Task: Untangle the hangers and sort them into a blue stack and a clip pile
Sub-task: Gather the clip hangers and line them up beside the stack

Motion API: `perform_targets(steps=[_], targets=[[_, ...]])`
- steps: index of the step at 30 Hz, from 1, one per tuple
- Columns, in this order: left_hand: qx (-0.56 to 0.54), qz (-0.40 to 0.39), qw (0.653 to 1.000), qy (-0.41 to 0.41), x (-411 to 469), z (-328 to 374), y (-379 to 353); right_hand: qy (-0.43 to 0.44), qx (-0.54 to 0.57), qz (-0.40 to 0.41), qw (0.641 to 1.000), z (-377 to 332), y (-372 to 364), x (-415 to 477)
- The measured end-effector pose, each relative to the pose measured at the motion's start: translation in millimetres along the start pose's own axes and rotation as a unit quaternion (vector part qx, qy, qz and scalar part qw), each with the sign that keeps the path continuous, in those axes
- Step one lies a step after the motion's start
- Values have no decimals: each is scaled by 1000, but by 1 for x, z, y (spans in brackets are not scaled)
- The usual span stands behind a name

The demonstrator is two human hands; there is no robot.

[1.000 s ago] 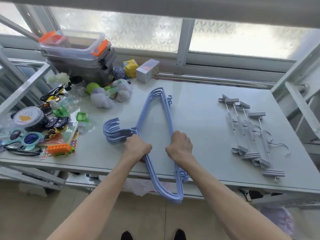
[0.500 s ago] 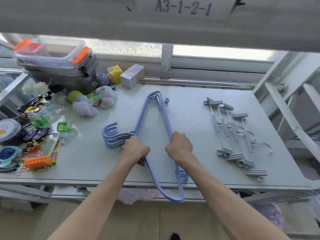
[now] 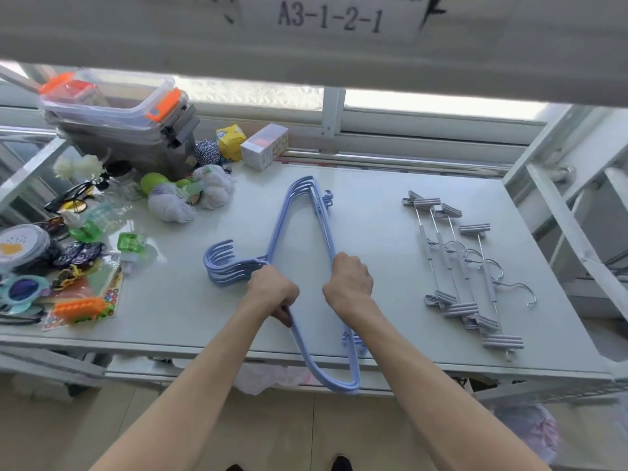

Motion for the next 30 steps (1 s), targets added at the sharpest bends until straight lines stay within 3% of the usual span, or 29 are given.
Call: perform_targets(steps=[11,16,30], targets=[[-49,68,996,-20,8,-11,5,12,-8,-12,1000,3,-4,-5],[7,138,989,-43,9,-11,8,9,34,5,999,10,-6,-6],[40,137,989,-41,28,5,23,-11,76,64,995,6,-2,6]])
Point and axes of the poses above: each hand's wrist, its own x-axis towards the middle knuckle, its own y-axis out of the back of the hand, z = x × y, the point moved 7 cm from there along x, towards the middle knuckle, and after that the axes turned 8 degrees about x, right-handed, at the moved point
